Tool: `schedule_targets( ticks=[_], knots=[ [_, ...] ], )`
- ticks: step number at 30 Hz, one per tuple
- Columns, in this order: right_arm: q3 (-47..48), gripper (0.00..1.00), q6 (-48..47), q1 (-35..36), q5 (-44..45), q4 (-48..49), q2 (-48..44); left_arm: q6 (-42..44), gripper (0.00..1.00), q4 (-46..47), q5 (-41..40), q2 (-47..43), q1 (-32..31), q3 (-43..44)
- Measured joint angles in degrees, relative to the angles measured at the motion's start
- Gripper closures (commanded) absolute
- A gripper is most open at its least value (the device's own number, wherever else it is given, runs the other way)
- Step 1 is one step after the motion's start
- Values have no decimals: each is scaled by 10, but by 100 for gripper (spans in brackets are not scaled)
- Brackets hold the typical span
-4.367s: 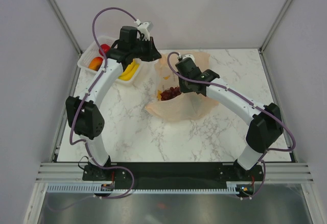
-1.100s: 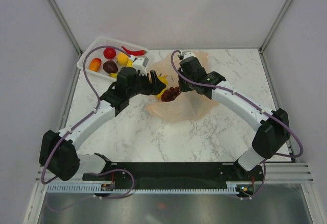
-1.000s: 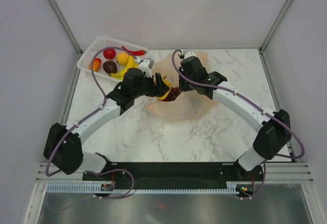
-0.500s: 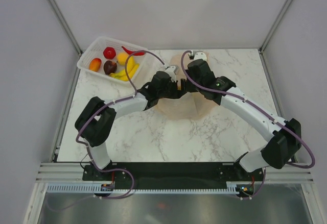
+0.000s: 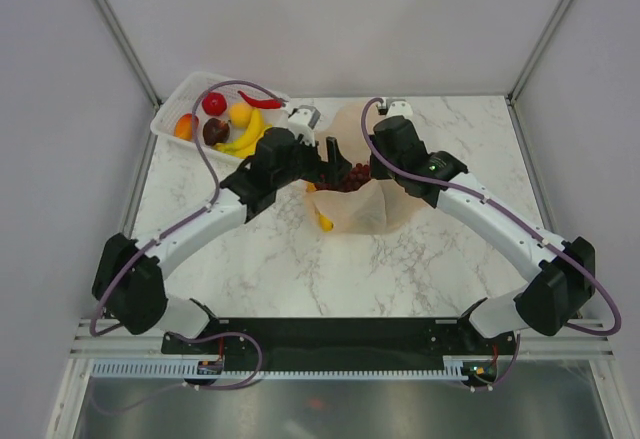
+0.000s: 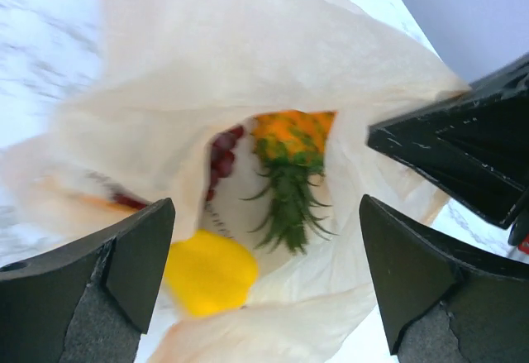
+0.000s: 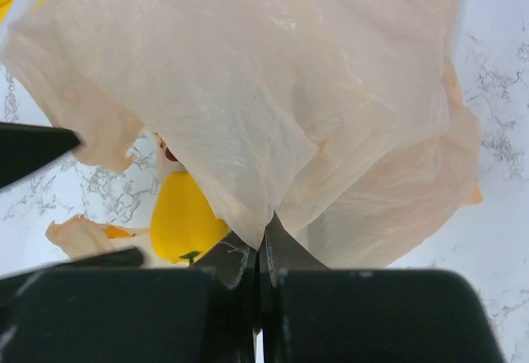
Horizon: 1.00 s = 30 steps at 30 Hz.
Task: Place the fake fruits into the plastic bag and tie a complex knot
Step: Place the fake fruit in the plastic bag.
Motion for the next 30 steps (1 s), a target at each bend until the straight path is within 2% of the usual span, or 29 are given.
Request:
schedule_targets(
  ticks=[7, 12, 16, 19, 26, 30],
  knots=[
    [-7, 100, 0, -5, 0, 1, -1, 48, 0, -76, -5, -98, 119, -3],
    [-7, 100, 0, -8, -2, 0, -1, 47, 0, -107, -9, -88, 236, 8],
    [-7, 100, 0, -8, -5, 1, -2, 32, 0, -144, -30, -2, 316, 78],
    [-7, 100, 0, -8, -10, 0, -4, 26, 0, -167, -54, 77, 350, 151],
    [-7, 100, -7, -8, -15, -1, -17, 35, 0, -214, -117, 299, 389, 396],
    [-7, 100, -10, -8, -19, -6, -17, 45, 0, -245, -132, 391, 405, 479]
  ],
)
